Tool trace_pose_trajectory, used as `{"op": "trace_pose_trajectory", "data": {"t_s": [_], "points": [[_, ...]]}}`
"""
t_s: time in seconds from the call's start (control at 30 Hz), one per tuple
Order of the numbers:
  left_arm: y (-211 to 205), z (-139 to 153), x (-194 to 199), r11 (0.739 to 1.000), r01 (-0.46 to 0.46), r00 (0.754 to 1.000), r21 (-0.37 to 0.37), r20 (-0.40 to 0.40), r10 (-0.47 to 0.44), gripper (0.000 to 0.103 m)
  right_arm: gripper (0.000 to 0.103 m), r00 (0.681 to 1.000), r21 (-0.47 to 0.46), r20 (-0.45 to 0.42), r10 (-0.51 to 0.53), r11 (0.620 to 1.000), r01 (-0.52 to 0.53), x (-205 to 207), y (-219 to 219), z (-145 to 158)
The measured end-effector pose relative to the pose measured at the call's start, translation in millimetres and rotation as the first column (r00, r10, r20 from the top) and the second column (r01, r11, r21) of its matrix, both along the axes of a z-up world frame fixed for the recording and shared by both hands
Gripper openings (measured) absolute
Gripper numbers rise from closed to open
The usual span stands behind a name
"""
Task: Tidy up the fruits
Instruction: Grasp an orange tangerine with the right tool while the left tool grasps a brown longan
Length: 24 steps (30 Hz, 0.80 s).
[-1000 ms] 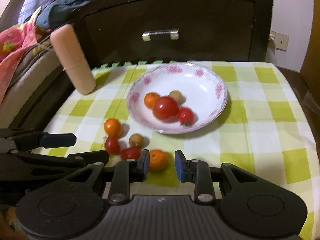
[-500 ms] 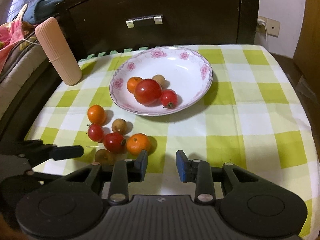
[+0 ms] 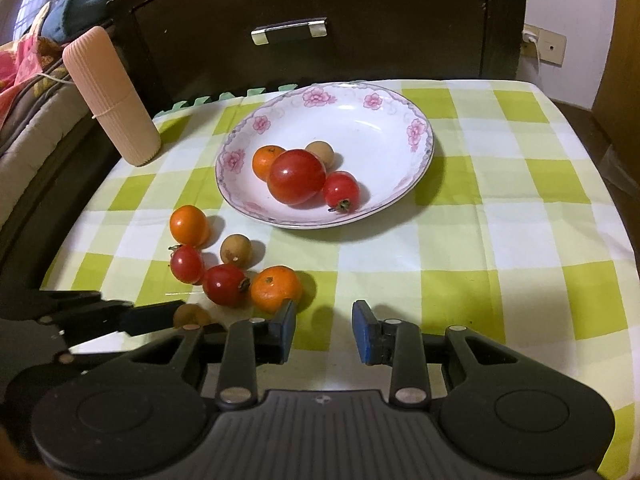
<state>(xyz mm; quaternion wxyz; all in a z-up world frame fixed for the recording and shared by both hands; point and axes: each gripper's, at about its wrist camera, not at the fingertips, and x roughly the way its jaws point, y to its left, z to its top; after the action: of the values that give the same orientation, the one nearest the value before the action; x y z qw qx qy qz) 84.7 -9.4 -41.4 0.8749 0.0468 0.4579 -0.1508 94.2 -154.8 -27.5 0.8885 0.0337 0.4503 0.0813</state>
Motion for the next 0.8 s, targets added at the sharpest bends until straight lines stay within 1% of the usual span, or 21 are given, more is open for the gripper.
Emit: {"op": "trace_pose_trajectory", "data": {"t_s": [0.17,0.27,0.37,0.53,0.7,0.8], "points": [[5.9,4.2,-3.8,1.000,-0.015,1.000,-0.021,-0.012,0.015,0.038,0.030,1.000,0.000,-0.003,0.021,1.000,-0.021,1.2,3.3,-2.2],[5.0,1.9,-4.4,1.000,-0.009,1.000,-0.024,-0.027,0.008,0.039,0.031,0.998,0.000,-0.005,0.064,0.998,-0.064,3.0,7.5,-5.6],[4.5,0.0,-4.3,1.000,-0.005,0.999,-0.024,-0.034,0.004,0.039,0.036,0.993,-0.021,-0.008,0.116,0.993,-0.116,7.0,14.5,-10.2],[6.1,-3.9,-3.1,1.000,-0.008,0.999,-0.023,-0.044,0.007,0.046,0.037,0.981,-0.029,0.002,0.192,0.981,-0.192,15.8,23.2,-14.8],[5.8,-4.9,-1.6,0.999,-0.008,0.999,-0.032,-0.040,0.007,0.051,0.037,0.977,-0.023,0.020,0.213,0.977,-0.213,25.8,24.6,-15.8],[3.0,-4.8,-2.3,1.000,0.003,0.999,-0.027,-0.032,-0.003,0.051,0.036,0.975,-0.025,0.025,0.221,0.975,-0.220,25.7,24.3,-16.3]]}}
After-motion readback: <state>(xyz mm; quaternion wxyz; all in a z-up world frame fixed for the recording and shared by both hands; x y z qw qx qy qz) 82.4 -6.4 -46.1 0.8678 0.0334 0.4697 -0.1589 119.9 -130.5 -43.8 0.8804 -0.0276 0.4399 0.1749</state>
